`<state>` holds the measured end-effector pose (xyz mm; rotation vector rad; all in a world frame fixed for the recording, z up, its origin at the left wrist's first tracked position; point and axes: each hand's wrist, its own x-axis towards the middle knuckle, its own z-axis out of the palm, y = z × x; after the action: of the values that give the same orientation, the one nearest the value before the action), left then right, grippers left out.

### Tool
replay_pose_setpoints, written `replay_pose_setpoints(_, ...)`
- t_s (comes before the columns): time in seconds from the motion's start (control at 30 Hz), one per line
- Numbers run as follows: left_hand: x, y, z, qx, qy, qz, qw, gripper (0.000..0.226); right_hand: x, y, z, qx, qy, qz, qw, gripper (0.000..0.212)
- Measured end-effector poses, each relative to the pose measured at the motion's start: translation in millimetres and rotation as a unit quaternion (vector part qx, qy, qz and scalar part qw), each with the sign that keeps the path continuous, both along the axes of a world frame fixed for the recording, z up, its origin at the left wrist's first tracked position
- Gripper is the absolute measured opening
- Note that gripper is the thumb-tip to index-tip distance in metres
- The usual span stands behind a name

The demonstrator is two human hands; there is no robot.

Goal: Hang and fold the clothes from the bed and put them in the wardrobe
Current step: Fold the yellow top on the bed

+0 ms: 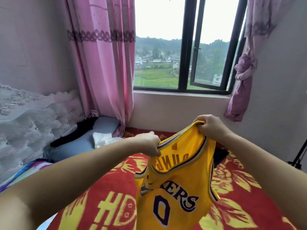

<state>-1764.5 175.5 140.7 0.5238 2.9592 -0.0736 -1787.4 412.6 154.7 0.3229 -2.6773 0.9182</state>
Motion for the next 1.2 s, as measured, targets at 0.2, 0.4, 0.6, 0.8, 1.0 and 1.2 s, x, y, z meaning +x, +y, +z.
replay_pose_setpoints(0.2, -25.3, -38.1, 24.5, 0.243, 0.033, 0.097, 0.965, 0.034, -3.0, 24.2, 18.2, 0.077, -0.037, -0.066, 0.994, 0.016)
replay_pose_setpoints(0.4, -40.1, -67.5, 29.5, 0.452, 0.083, 0.107, 0.882, 0.020, -2.4, 53.4, 19.2, -0.067, -0.120, -0.017, 0.990, 0.024)
replay_pose_setpoints(0.6, -37.5, -74.3, 23.0, 0.553, 0.044, 0.026, 0.832, 0.019, 10.4, 62.4, 35.3, -0.149, -0.112, 0.081, 0.979, 0.017)
replay_pose_setpoints(0.8, -42.1, -86.0, 29.0, 0.466, -0.010, -0.009, 0.885, 0.021, 22.6, 76.2, 64.4, -0.027, -0.358, 0.154, 0.921, 0.073)
replay_pose_setpoints(1.0, -45.0, -46.7, 15.9, 0.523, 0.135, 0.095, 0.836, 0.022, 16.7, 48.3, 54.9, -0.040, -0.144, 0.070, 0.986, 0.010)
replay_pose_setpoints(1.2, -36.0, -17.7, 16.9, 0.508, 0.163, -0.003, 0.846, 0.028, 17.8, 56.8, 60.1, -0.017, -0.168, 0.114, 0.979, 0.038)
